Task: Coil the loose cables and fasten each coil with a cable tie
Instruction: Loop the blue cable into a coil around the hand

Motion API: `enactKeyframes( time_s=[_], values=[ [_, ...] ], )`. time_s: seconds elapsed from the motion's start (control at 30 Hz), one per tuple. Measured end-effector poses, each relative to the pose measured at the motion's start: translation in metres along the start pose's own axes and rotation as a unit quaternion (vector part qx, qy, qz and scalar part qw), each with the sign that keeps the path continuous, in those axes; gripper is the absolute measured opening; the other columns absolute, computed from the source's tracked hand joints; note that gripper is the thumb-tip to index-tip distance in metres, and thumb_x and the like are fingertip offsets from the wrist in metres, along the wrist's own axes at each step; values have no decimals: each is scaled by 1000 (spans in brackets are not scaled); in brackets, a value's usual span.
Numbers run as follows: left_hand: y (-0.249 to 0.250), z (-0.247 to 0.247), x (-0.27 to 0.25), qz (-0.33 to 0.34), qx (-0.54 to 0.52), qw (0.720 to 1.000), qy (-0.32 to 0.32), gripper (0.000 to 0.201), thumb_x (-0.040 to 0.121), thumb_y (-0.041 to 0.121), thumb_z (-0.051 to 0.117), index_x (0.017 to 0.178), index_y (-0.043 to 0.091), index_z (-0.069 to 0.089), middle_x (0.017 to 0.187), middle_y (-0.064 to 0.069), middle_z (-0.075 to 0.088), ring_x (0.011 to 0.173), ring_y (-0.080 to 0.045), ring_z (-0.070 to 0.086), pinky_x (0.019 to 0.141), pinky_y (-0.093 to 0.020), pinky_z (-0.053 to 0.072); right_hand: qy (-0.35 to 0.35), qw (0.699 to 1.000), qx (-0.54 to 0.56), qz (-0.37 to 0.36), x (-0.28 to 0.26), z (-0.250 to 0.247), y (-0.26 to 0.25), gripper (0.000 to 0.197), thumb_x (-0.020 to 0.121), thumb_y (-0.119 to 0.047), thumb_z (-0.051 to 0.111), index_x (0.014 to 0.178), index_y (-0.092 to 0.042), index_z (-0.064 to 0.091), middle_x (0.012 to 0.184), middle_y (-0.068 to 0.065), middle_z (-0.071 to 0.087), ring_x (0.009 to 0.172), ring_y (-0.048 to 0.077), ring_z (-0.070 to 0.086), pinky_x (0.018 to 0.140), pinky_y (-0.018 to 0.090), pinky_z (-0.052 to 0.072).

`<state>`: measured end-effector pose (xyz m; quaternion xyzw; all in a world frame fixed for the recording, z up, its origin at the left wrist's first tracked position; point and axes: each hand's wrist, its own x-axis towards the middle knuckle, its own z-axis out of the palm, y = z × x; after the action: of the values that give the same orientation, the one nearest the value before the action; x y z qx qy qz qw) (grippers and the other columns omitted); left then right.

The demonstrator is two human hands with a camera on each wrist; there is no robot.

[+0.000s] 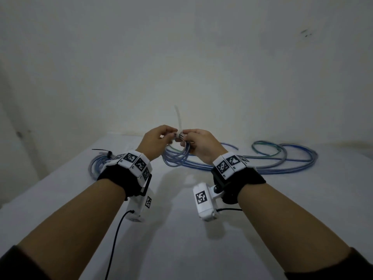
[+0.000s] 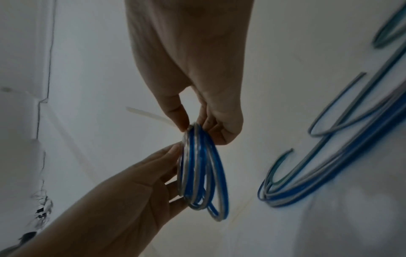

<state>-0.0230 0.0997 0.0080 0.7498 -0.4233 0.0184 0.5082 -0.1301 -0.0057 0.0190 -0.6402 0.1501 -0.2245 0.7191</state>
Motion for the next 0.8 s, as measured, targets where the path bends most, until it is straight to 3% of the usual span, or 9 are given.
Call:
enactKeyframes(
  time_s=[0.07,0.13,0.23,0.33,0.4,0.53,0.63,0.7,0.8],
  values=[
    [-10,-21,-5,-11,2,1000,24,13,90,12,58,98,10,67,84,-1,67,66,-8,64,67,-19,51,-8,999,37,10,5,18,5,21,90,12,38,83,0,54,77,18,58,55,16,58,49,19,51],
    [-21,-44,-10,-42,1,998,46,8,88,12,61,94,9,65,79,0,65,61,-7,65,67,-24,53,-33,998,48,22,10,41,15,12,92,9,41,91,3,52,77,18,59,54,16,61,57,24,52],
    [-41,-79,-18,-86,20,994,69,4,86,13,64,84,11,61,78,-2,65,64,-13,65,67,-28,54,-74,995,-47,38,14,74,27,17,87,1,56,103,-7,54,83,14,61,65,21,61,69,33,54],
    [-62,-113,-27,-114,80,988,62,5,86,15,65,85,10,64,73,2,64,54,-2,61,56,-12,48,-102,982,-149,60,19,109,38,22,83,-3,62,102,-12,56,86,9,64,66,20,60,67,34,55],
    [-76,-133,-33,-141,131,980,54,6,86,16,64,87,10,66,72,2,62,56,-2,57,51,-9,42,-108,977,-172,65,24,133,46,12,83,-4,64,87,-11,56,81,10,63,63,20,60,69,35,57],
    [-104,-162,-40,-212,175,961,42,12,85,19,65,90,9,66,73,-3,64,63,-13,55,59,-23,43,-115,974,-182,72,33,173,64,24,82,-1,65,65,-14,54,68,7,59,60,22,59,69,39,58],
    [-121,-171,-40,-242,194,950,41,9,83,20,67,84,12,64,71,0,61,66,-15,57,70,-28,46,-105,967,-215,93,41,190,76,23,78,1,67,62,-12,56,74,14,64,74,33,66,77,47,57],
    [-131,-173,-38,-256,195,946,40,8,83,19,67,80,12,64,69,0,60,69,-18,58,74,-30,50,-107,960,-242,95,51,198,85,10,75,-4,71,69,-4,63,86,20,69,84,36,68,79,48,57],
    [-142,-173,-33,-279,176,944,32,11,83,16,67,74,11,63,74,-7,63,75,-23,60,80,-35,54,-106,955,-253,111,65,203,95,24,71,-9,75,89,5,68,88,20,71,82,33,69,77,47,57]
  ],
)
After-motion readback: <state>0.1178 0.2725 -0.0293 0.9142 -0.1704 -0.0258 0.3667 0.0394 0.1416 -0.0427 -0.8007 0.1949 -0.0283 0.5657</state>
